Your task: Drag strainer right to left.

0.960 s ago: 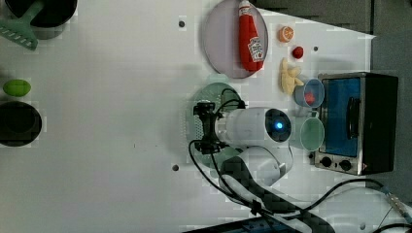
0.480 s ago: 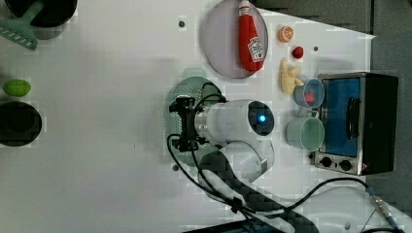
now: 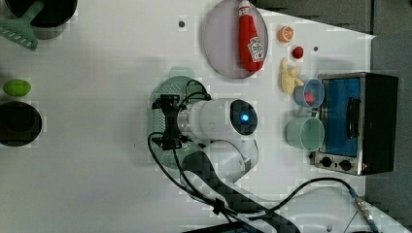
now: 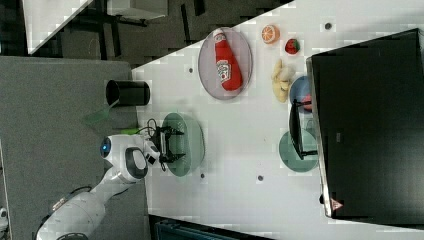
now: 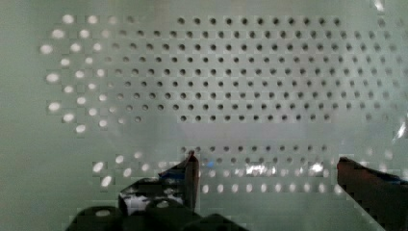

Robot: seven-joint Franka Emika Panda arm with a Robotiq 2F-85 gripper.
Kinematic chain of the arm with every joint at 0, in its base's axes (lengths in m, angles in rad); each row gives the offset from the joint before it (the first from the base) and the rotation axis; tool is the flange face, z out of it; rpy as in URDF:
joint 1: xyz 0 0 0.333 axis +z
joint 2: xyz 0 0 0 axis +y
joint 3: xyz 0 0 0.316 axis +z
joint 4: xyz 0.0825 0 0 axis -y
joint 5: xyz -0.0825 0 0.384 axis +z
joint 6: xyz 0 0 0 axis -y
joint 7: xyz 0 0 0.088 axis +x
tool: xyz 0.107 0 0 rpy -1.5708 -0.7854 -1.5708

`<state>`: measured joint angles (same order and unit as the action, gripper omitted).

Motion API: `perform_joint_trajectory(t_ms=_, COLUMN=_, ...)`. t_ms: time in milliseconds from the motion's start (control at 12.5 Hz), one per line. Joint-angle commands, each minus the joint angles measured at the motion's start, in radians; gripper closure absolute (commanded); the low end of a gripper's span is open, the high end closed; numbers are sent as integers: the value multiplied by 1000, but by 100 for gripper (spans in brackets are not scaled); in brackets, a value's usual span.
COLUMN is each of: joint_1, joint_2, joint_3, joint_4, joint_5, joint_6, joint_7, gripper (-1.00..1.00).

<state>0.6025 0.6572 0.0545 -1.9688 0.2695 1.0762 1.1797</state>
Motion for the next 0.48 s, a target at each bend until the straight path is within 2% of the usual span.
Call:
perform_joint_trajectory(t_ms=80, joint_1=24, joint_2=7, joint_3=17, joint_4=34, joint_5=3, joint_6=-12, joint_7=95, gripper=-100)
perform_joint_trajectory(t_ms=480, joint_1=63, joint_2=48, joint_3=17, joint_4=99, joint_5=3, joint_6=-10, joint_7=104, gripper=-100)
